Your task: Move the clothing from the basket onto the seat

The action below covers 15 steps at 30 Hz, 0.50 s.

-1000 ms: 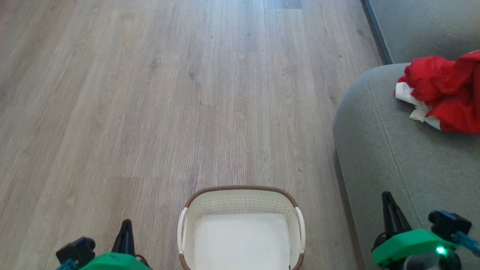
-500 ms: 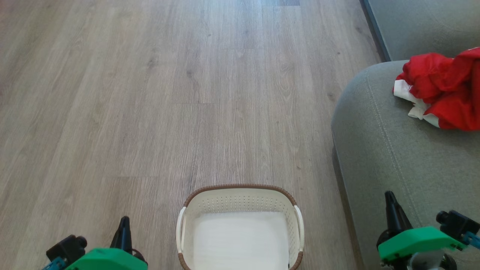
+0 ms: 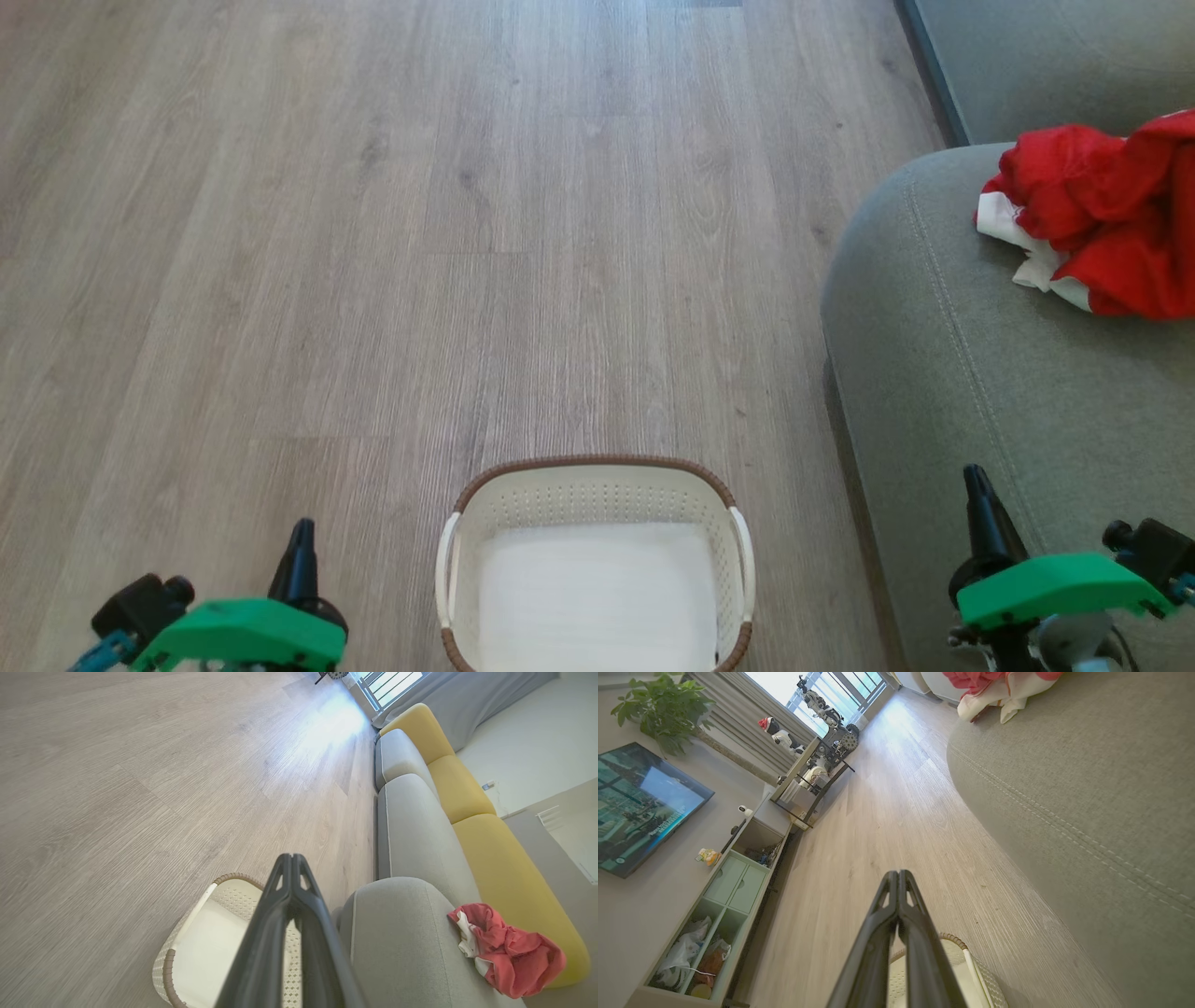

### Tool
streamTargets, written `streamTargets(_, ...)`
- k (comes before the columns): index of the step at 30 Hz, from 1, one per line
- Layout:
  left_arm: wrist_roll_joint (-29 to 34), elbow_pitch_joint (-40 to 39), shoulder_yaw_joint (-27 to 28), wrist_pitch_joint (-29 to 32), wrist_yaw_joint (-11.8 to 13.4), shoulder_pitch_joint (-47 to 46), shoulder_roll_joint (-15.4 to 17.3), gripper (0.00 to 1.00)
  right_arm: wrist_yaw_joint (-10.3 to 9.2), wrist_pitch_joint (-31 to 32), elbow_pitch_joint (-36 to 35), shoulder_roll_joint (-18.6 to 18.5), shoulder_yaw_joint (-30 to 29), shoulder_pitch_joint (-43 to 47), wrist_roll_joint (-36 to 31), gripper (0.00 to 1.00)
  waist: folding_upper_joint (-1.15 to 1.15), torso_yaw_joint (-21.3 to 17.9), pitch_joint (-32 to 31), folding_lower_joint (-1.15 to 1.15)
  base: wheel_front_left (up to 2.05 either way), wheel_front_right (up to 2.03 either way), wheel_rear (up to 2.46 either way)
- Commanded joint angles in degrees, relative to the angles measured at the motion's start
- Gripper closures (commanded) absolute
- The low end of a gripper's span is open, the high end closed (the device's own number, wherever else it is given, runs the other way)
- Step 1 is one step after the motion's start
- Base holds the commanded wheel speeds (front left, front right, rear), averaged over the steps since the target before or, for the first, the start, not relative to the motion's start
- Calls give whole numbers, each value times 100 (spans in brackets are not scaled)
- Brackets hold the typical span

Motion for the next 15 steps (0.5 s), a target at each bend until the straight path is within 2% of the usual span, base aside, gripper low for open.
streamTargets(1,-144,-154,213,24,-59,-348,2,100,0,37,-224,-46,10,-357,169,100,0,-4,4,0,0,0,0)
streamTargets(15,-925,-145,468,254,-285,-500,-63,100,0,273,-257,-49,-44,-448,1110,100,0,-47,46,0,0,0,0)
